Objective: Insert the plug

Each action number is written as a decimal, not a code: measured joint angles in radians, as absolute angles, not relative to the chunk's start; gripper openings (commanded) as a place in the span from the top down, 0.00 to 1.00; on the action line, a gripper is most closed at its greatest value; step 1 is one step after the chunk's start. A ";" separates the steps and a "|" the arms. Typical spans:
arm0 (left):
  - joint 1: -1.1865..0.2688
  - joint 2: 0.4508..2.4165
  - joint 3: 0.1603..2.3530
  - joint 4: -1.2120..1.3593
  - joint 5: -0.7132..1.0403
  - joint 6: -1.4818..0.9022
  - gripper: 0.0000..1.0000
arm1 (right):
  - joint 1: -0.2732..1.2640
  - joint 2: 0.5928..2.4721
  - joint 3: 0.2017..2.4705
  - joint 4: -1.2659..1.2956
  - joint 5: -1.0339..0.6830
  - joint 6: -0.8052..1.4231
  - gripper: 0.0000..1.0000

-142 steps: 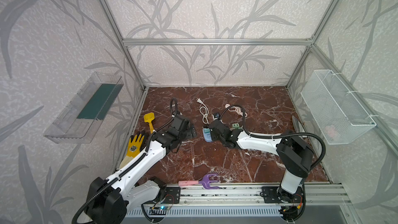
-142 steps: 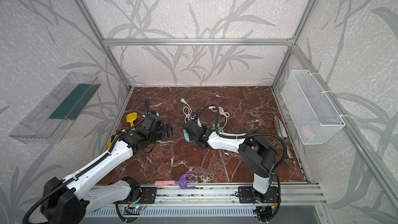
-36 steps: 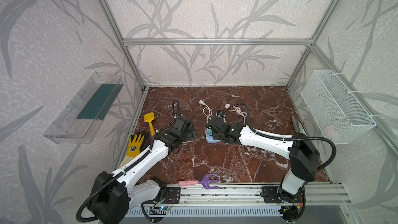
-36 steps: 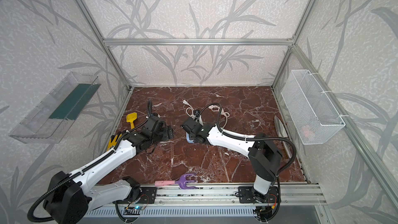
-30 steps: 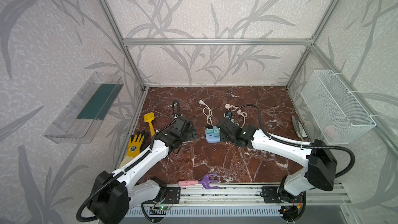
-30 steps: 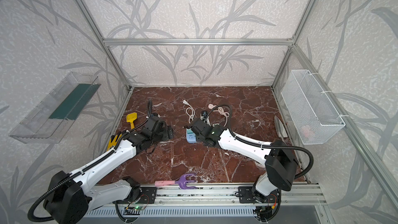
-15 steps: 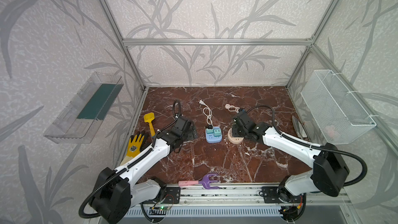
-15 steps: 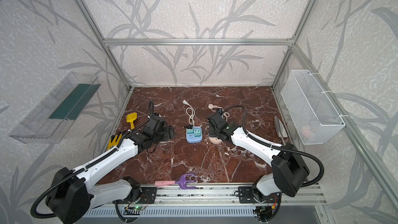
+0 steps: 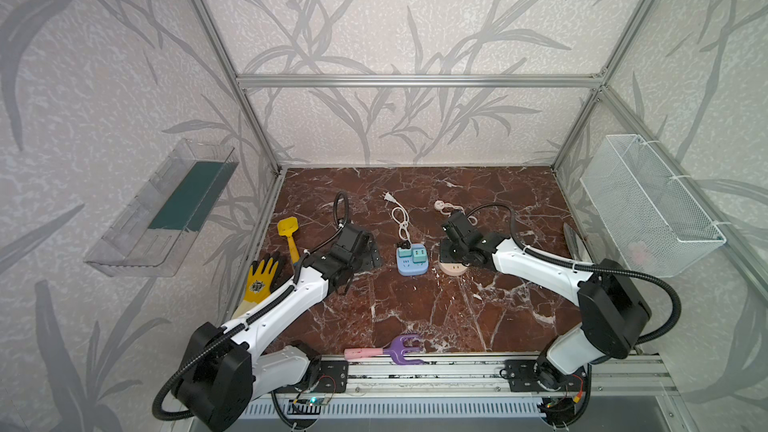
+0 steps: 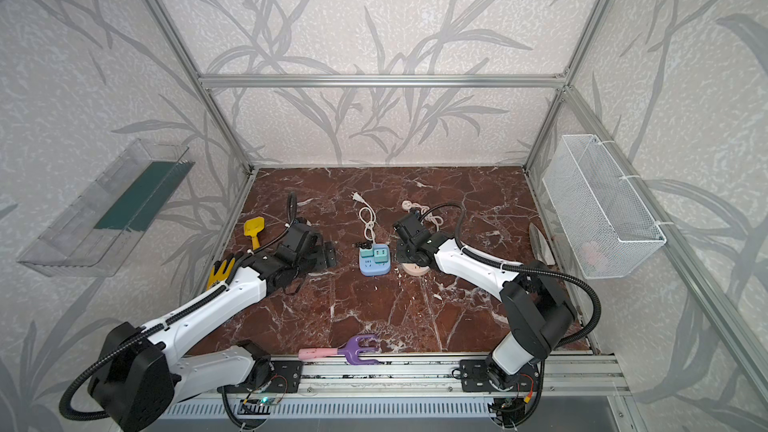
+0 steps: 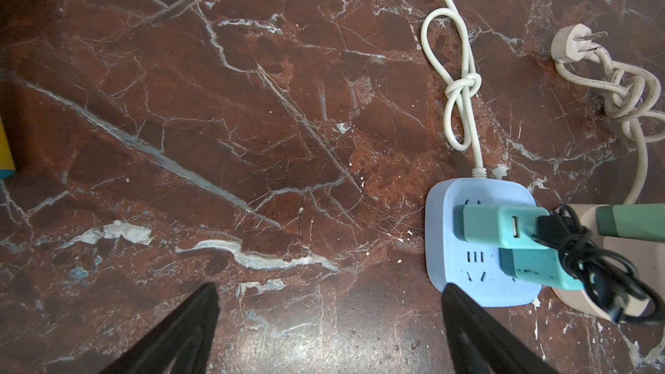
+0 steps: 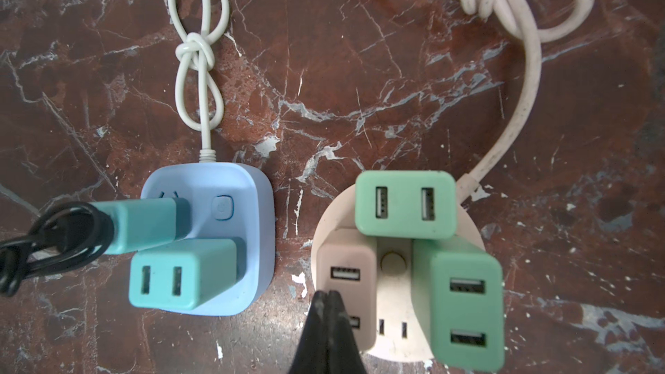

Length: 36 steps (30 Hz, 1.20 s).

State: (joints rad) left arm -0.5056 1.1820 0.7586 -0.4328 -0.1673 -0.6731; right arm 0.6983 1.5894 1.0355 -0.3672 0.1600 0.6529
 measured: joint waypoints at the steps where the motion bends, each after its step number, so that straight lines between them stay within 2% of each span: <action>1: -0.506 1.182 0.759 -0.433 -0.167 -0.673 0.05 | 0.698 1.589 1.035 -0.367 0.158 0.653 0.98; 8: -0.506 1.182 0.759 -0.432 -0.168 -0.673 0.04 | 0.696 1.581 1.035 -0.365 0.134 0.641 0.97; 11: -0.506 1.187 0.760 -0.433 -0.175 -0.665 0.01 | 0.694 1.540 1.028 -0.352 0.105 0.622 0.89; 12: -0.506 1.188 0.762 -0.434 -0.180 -0.663 0.01 | 0.694 1.515 1.023 -0.348 0.101 0.618 0.82; 17: -0.513 1.180 0.786 -0.413 -0.259 -0.597 0.01 | 0.690 1.314 0.963 -0.298 0.120 0.562 0.06; 18: -0.519 1.174 0.785 -0.396 -0.287 -0.575 0.01 | 0.686 1.279 0.950 -0.294 0.125 0.547 0.01; 21: -0.557 1.126 0.727 -0.240 -0.374 -0.453 0.01 | 0.660 1.200 0.925 -0.302 0.141 0.501 0.01; 26: -0.606 1.052 0.431 0.294 -0.400 -0.123 0.01 | 0.626 1.148 0.889 -0.331 0.166 0.482 0.01; 29: -0.568 1.063 0.307 0.517 -0.501 -0.045 0.01 | 0.626 1.085 0.808 -0.321 0.175 0.490 0.01; 33: -0.443 1.010 0.260 0.612 -0.669 -0.018 0.01 | 0.627 0.978 0.685 -0.295 0.181 0.485 0.01; 36: -0.402 1.030 0.260 0.675 -0.770 -0.008 0.01 | 0.627 0.931 0.651 -0.294 0.206 0.457 0.01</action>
State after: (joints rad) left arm -0.4015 1.0302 0.2596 0.6754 -0.7696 -0.0078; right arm 0.6266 0.9310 0.6506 -0.2939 0.2062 0.4568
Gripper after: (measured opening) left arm 0.992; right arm 0.991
